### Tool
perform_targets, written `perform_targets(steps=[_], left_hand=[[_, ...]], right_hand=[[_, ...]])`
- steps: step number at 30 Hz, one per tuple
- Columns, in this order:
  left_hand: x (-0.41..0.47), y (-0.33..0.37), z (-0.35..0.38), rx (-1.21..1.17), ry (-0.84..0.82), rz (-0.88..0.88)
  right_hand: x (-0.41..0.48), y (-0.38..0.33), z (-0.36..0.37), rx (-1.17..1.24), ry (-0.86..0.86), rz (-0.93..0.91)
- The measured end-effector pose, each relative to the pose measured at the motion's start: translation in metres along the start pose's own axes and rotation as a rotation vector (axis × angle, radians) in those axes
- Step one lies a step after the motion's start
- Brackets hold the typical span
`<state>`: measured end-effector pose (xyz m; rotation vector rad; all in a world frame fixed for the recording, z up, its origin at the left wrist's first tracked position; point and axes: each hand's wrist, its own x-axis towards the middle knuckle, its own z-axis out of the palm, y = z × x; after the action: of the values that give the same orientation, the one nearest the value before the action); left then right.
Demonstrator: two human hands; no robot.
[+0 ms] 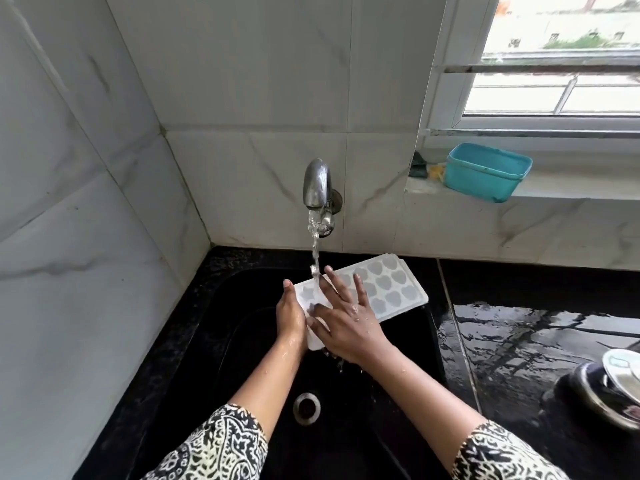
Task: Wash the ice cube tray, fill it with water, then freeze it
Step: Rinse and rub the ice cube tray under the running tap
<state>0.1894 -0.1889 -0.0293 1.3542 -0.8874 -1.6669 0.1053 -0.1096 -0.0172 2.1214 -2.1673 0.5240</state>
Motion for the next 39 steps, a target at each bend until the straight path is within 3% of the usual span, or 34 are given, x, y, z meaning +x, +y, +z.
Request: perform_targets(steps=[3,6,9,12,18,24,27,31,36,39], left_hand=[[0.003,0.003,0.002,-0.013,-0.012,-0.027],[0.007,0.005,0.001,-0.010,0.007,-0.006],[0.005,-0.005,0.001,0.015,-0.022,0.003],[0.002,-0.010,0.006,-0.021,-0.041,-0.002],[0.006,-0.005,0.002,-0.003,-0.024,0.014],[-0.001,-0.008,0.002,0.031,-0.093,-0.011],[0.001,-0.007,0.001,0.018,-0.077,-0.006],[-0.001,-0.005,0.005,-0.035,-0.079,0.010],[-0.004,-0.010,0.006,-0.155,-0.095,-0.029],[-0.004,-0.013,0.004,-0.191,-0.073,-0.037]], right_hand=[[0.003,-0.008,0.004,0.034,0.032,0.001],[0.003,-0.004,-0.001,0.307,-0.186,0.129],[0.005,0.009,-0.005,0.157,-0.222,0.062],[0.008,0.005,-0.003,0.029,-0.088,-0.031],[-0.004,0.014,-0.005,0.284,-0.266,0.035],[0.003,0.025,-0.002,-0.015,-0.031,-0.251],[0.004,0.034,-0.001,-0.089,0.030,-0.304],[0.003,0.022,-0.001,-0.042,0.030,-0.197],[-0.001,0.002,-0.011,0.324,-0.190,0.152],[-0.002,-0.014,-0.012,0.375,-0.257,0.261]])
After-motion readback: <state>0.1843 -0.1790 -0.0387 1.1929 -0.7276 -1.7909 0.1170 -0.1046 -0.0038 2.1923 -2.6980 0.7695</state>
